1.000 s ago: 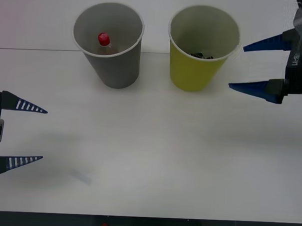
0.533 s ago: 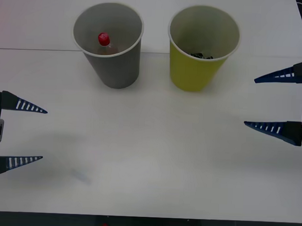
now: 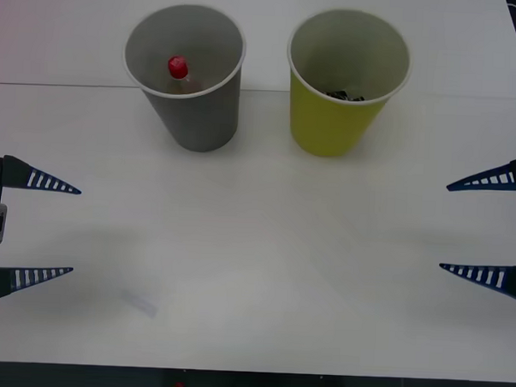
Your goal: Put the can into the green bin and the plastic bottle into the gray bin
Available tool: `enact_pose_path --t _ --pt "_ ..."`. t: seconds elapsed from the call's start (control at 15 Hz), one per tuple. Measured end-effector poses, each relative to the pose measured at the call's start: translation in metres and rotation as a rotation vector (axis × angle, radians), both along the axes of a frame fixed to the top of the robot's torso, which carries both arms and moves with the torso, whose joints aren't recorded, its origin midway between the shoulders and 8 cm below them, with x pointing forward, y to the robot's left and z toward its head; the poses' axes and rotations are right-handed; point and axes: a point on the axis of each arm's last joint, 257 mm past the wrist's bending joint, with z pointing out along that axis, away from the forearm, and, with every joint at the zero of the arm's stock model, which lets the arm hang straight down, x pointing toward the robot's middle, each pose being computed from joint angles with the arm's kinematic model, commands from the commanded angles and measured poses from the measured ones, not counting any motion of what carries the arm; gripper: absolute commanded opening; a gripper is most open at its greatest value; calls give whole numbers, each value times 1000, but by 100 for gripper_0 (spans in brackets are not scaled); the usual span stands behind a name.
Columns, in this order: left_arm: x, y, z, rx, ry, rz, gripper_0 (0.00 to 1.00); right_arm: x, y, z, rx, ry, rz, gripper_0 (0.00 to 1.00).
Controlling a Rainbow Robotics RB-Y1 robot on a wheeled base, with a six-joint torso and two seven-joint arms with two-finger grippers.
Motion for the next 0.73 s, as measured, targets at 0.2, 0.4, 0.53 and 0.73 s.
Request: enact_pose_path --t 0.2,0.4,0.53,0.73 --pt "0 0 0 0 0 0 100 -6 5 -7 22 12 8 100" --pt "0 0 0 0 0 0 100 -6 5 -12 22 10 7 100" --pt "0 0 0 0 0 0 100 -5 6 -14 24 7 3 100" --pt "0 0 0 0 0 0 100 -4 6 -14 27 6 0 100"
